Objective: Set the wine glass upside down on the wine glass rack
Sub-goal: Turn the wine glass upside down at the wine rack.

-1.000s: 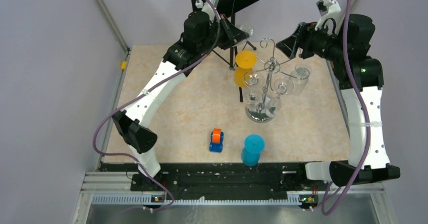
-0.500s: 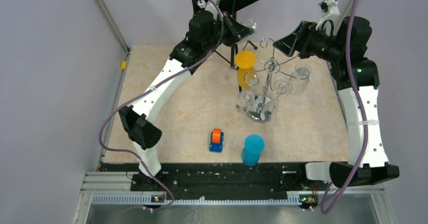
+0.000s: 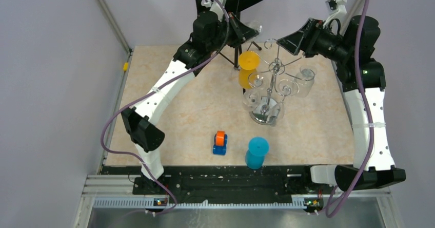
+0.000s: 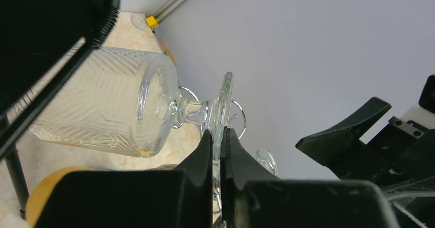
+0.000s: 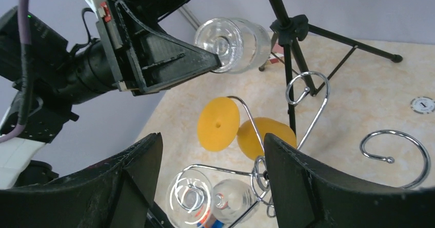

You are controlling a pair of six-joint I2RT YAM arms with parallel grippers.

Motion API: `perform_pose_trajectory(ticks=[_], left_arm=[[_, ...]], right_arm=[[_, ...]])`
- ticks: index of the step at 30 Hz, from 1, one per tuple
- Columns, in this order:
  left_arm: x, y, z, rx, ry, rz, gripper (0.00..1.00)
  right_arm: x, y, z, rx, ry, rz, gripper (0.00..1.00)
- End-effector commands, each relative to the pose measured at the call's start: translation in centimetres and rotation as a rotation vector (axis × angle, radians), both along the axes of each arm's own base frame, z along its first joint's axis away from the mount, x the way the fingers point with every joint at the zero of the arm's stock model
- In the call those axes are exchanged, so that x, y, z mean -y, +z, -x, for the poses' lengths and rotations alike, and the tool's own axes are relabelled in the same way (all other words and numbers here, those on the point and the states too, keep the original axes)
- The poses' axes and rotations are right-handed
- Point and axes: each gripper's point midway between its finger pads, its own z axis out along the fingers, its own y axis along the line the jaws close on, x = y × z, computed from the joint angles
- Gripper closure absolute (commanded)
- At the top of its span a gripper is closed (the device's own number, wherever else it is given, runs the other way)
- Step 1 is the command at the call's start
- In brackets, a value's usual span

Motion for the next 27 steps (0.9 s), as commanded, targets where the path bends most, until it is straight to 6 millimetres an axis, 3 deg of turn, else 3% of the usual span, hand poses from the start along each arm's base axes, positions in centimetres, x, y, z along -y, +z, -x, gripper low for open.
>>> perform_pose_trajectory(ticks=[1, 9, 19, 23, 27], left_arm=[[-0.4, 7.5, 3.0, 0.234, -0.051, 0.091, 1.0], [-1.0, 9.5, 5.4, 0.304, -0.101, 0.111, 1.0], [-1.9, 11.7, 7.8, 0.369, -0.138, 0.143, 1.0], [-1.9, 11.3, 8.0, 0.357, -0.145, 0.135, 1.0], [-1.9, 11.1, 8.1, 0.35, -0.151, 0.139, 1.0]], right_arm=[[-0.6, 2.7, 0.6, 0.07, 0.047, -0.064, 0.28], [-2.2, 4.4, -0.5, 0.072, 0.136, -0.195, 0.36], [-3.3, 3.7, -2.3, 0.035, 0.22, -0.239, 0.44], [-4.0, 5.0, -2.0, 0.063, 0.279, -0.291, 0.45], [-4.6, 4.7, -1.9, 0.046, 0.318, -0.305, 0.46]])
